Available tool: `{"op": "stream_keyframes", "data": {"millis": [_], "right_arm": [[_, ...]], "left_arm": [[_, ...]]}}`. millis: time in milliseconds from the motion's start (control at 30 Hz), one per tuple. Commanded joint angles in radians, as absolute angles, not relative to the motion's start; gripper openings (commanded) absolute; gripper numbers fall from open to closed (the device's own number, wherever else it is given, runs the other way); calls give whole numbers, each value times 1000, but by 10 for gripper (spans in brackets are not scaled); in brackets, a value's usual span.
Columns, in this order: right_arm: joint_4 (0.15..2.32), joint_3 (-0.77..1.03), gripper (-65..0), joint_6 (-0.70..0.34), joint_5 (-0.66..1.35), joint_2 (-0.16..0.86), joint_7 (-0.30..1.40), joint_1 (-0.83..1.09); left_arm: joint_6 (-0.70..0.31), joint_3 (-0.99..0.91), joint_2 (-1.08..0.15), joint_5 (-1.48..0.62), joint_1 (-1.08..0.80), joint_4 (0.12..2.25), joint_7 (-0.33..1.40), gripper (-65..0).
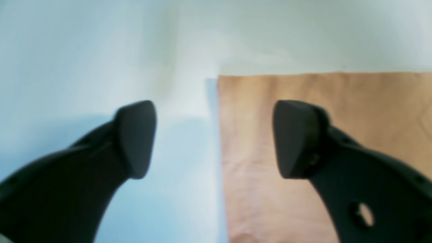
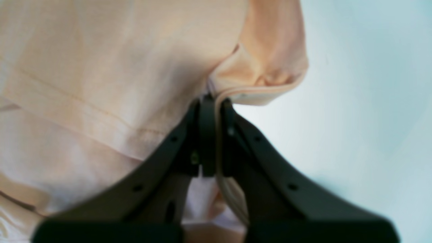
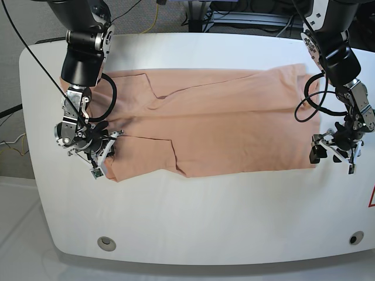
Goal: Fold the T-shirt properly
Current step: 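Release the left gripper and shift it along the shirt edge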
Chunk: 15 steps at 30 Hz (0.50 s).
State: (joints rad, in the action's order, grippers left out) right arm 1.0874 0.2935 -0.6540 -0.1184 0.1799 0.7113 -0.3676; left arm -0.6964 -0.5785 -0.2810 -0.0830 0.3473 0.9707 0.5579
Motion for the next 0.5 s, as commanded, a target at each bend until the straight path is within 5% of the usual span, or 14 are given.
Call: {"op": "stream_keyframes", "data": {"millis": [0,467], "right_arm": [[1107,294,-650,-650,-111,191,702,-392],[1107,292,-650,-650,-111,193,702,-390]], "left_arm": [[-698,-610,-295,-101,374,986,573,-200],[-698,-657,-234,-101,371,983,690,-199]]}}
